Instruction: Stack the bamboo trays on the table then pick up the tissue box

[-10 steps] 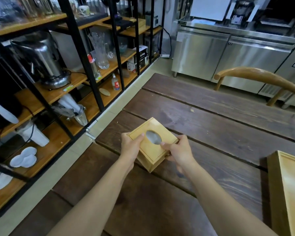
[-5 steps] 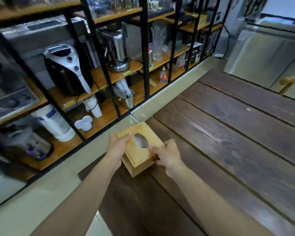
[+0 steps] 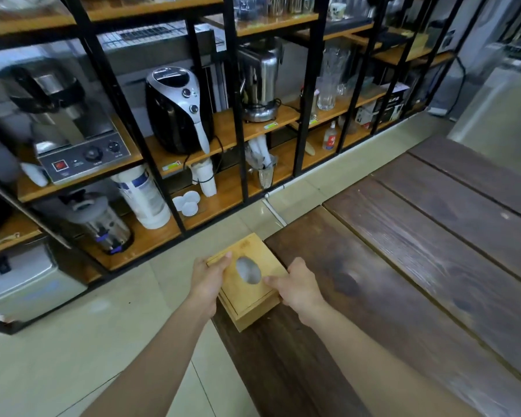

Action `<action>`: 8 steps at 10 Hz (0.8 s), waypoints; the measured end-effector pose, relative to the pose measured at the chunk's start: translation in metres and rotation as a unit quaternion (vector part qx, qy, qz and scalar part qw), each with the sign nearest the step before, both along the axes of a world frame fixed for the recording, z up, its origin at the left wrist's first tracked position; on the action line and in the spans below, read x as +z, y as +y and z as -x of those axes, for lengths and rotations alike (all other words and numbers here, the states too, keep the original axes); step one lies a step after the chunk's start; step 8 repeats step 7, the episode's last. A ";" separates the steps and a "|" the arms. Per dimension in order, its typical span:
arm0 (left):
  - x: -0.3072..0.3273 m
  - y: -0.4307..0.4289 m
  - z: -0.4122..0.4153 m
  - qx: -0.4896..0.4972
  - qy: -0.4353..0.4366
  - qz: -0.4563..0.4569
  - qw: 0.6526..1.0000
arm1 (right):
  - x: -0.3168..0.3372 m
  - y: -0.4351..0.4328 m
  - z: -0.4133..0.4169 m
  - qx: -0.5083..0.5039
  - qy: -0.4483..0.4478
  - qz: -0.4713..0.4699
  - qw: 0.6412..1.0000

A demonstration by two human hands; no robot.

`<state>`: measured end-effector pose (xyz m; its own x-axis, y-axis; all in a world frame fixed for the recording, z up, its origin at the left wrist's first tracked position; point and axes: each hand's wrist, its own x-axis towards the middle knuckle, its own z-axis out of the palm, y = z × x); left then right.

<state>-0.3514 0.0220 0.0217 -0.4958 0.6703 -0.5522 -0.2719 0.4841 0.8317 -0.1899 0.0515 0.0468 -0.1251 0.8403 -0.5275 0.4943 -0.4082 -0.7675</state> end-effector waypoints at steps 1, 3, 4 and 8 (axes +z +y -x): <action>-0.001 -0.001 0.002 -0.029 0.037 0.001 0.999 | 0.005 0.001 -0.004 0.048 -0.046 -0.025 0.997; 0.023 0.008 0.034 -0.272 0.192 0.072 0.940 | 0.021 0.009 -0.018 0.201 -0.162 -0.046 0.965; 0.050 0.028 0.029 -0.383 0.317 0.084 0.864 | 0.036 0.020 -0.037 0.259 -0.184 -0.071 0.946; 0.169 0.108 -0.107 -0.499 0.525 -0.138 0.676 | 0.148 0.038 -0.144 0.182 -0.303 -0.223 0.909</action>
